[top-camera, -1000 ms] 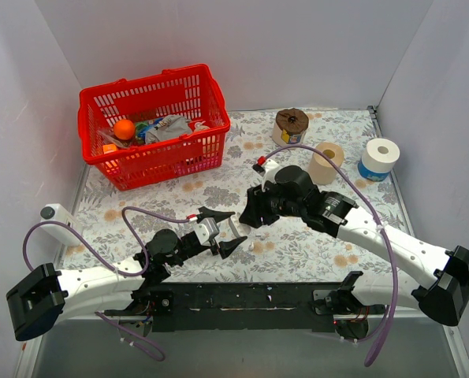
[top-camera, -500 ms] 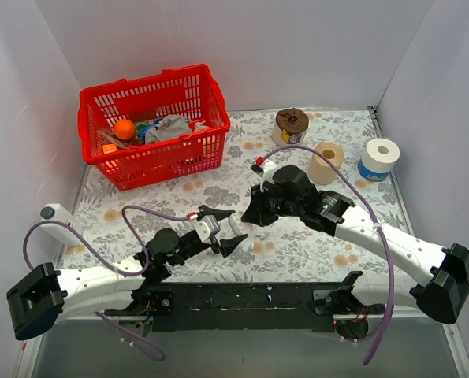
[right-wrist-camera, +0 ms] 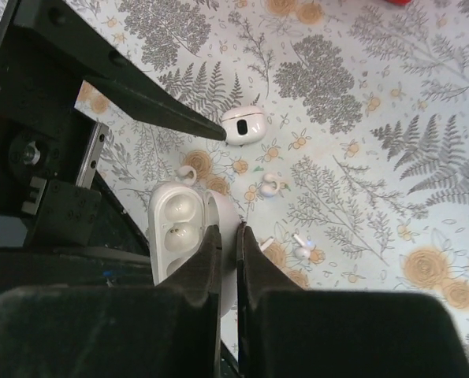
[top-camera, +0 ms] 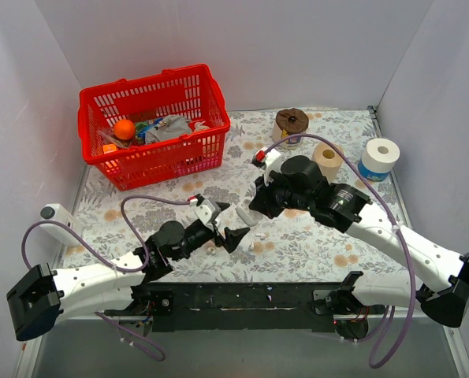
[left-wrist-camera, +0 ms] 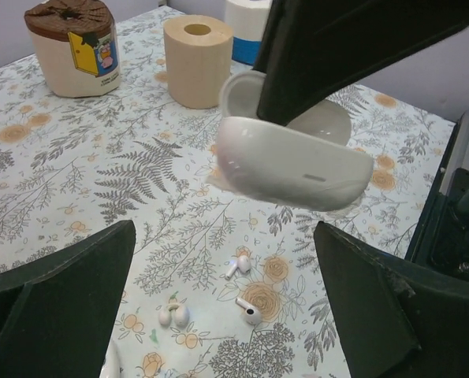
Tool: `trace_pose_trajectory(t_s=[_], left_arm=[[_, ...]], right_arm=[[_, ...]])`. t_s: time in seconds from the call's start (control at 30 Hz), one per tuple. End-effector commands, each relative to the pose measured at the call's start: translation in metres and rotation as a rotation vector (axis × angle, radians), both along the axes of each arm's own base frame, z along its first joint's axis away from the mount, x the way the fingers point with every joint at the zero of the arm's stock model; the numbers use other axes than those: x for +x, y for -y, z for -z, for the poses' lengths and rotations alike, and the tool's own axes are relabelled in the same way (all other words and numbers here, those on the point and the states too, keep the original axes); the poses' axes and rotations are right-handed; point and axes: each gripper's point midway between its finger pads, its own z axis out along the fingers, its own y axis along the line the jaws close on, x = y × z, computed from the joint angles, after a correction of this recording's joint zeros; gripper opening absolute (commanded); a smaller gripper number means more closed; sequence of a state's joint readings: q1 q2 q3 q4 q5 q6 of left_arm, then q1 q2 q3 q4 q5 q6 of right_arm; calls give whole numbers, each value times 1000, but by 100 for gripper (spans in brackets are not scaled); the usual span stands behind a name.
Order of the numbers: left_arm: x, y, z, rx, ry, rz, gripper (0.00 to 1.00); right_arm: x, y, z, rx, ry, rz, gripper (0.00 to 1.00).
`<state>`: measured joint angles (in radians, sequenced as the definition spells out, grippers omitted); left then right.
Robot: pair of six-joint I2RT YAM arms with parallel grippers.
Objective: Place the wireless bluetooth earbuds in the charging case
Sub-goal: Open the charging case.
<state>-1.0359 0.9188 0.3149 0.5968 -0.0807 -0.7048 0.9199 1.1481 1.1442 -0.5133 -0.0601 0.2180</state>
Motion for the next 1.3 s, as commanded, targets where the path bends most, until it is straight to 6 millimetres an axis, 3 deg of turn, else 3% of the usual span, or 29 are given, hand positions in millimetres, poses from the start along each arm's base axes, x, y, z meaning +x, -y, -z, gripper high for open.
trace_pose_trajectory(t_s=[0.0, 0.03, 0.07, 0.17, 0.3, 0.4, 0.53, 0.73, 1.1, 1.27], left_arm=[[5, -6, -29, -97, -70, -18, 98], [-17, 5, -31, -112, -116, 121, 98], [-20, 4, -39, -127, -123, 164, 98], [-55, 6, -52, -159, -149, 387, 98], [-72, 0, -65, -185, -165, 530, 97], [-78, 6, -56, -134, -198, 614, 91], [-76, 13, -60, -132, -203, 645, 87], [-67, 18, -59, -130, -217, 632, 87], [-57, 17, -58, -134, -192, 578, 82], [-47, 15, -57, -132, -165, 514, 84]], right_arm=[[7, 16, -31, -40, 201, -32, 1], [8, 17, -32, -47, 237, -29, 1], [12, 18, -37, -38, 285, -18, 1], [15, 28, -43, -63, 424, -29, 1], [8, 28, -52, -89, 478, -101, 1], [7, 21, -53, -107, 500, -129, 1], [-1, 9, -44, -155, 505, -178, 1], [-14, -9, -50, -150, 553, -220, 1], [-29, -21, -52, -146, 570, -272, 1], [-40, -28, -60, -89, 552, -300, 1]])
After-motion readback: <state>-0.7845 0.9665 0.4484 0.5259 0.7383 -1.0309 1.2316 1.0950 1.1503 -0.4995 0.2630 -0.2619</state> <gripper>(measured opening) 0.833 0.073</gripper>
